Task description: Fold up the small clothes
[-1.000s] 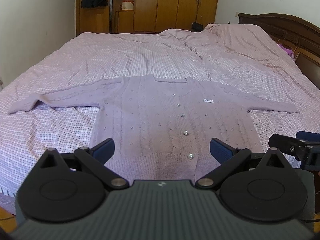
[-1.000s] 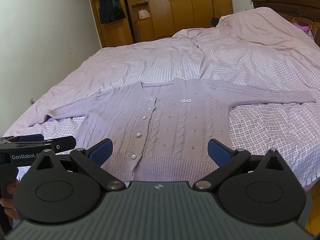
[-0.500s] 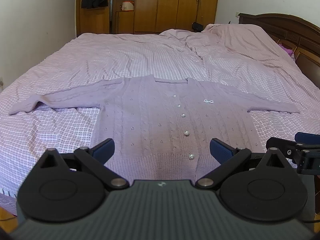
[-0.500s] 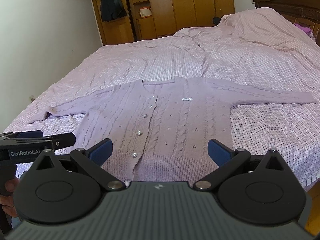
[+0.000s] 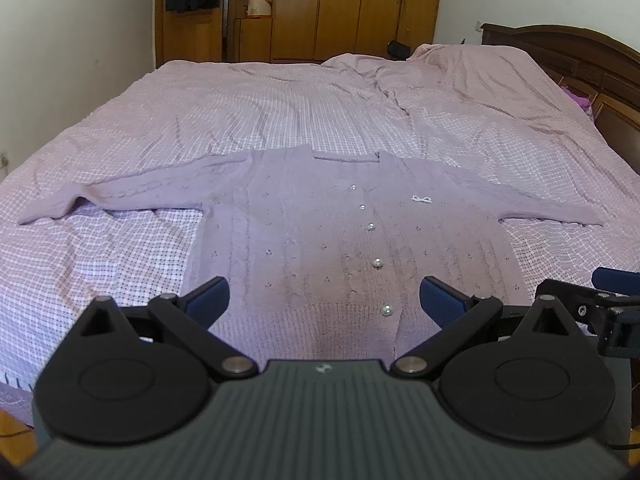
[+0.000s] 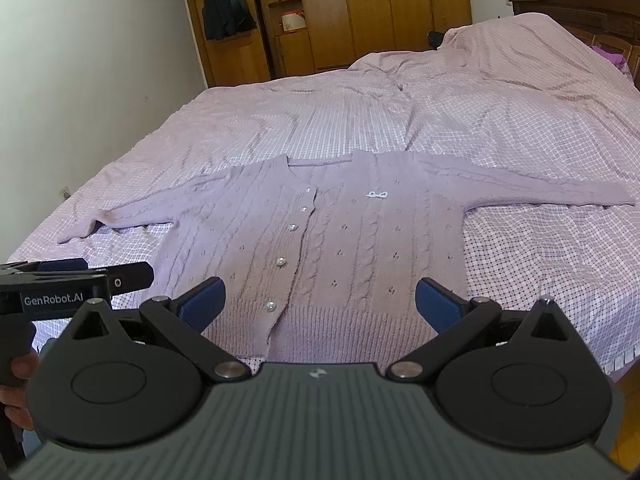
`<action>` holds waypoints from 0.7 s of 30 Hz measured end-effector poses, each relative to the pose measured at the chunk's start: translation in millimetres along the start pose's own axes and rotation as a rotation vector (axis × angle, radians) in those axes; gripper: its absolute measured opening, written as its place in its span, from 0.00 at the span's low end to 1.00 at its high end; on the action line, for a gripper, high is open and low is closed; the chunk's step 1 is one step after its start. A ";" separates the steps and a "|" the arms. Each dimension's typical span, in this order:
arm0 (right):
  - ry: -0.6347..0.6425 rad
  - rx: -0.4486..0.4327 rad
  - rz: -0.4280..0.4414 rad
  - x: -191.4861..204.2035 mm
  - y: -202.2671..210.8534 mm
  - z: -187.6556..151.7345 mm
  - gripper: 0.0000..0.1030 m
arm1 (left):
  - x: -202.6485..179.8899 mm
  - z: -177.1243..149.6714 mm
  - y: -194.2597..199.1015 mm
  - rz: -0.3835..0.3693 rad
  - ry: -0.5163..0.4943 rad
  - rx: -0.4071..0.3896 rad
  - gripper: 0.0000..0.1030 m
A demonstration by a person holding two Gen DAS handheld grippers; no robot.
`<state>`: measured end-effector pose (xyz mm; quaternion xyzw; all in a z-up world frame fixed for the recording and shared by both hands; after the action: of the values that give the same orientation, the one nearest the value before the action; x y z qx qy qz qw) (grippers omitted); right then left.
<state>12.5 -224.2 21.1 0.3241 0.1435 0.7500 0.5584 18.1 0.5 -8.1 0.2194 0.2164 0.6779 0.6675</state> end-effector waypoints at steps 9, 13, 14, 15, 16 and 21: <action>0.010 0.003 0.005 2.5 -0.9 -0.6 1.00 | -6.3 0.4 3.8 -0.014 -0.029 -0.010 1.00; 0.011 0.001 0.007 1.1 -1.2 -1.0 1.00 | -7.7 0.9 4.4 -0.012 -0.036 -0.011 1.00; 0.004 -0.004 0.008 -0.1 -0.9 -1.2 1.00 | -7.8 1.1 3.7 -0.011 -0.037 -0.009 1.00; -0.004 -0.007 0.009 -1.3 -0.8 -0.9 1.00 | -7.9 1.1 2.9 -0.010 -0.038 -0.007 1.00; -0.009 -0.006 0.011 -2.2 -1.2 -0.7 1.00 | -8.0 1.0 2.1 -0.010 -0.038 -0.006 1.00; -0.011 0.000 0.005 -3.2 -3.8 -1.7 1.00 | -7.9 -0.7 -2.2 -0.010 -0.037 0.001 1.00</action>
<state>14.8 -225.6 16.6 0.3287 0.1395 0.7497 0.5571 19.6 -7.4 -10.0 0.2315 0.2054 0.6702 0.6746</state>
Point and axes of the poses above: each gripper's, at about its wrist camera, not at the fingertips, and y roughly against the way its jaws point, x to its left, z to its top, the point moved 2 cm from there along -y, roughly the way its jaws point, and after that the axes turned 6 degrees about -y, right-handed, at the moved point
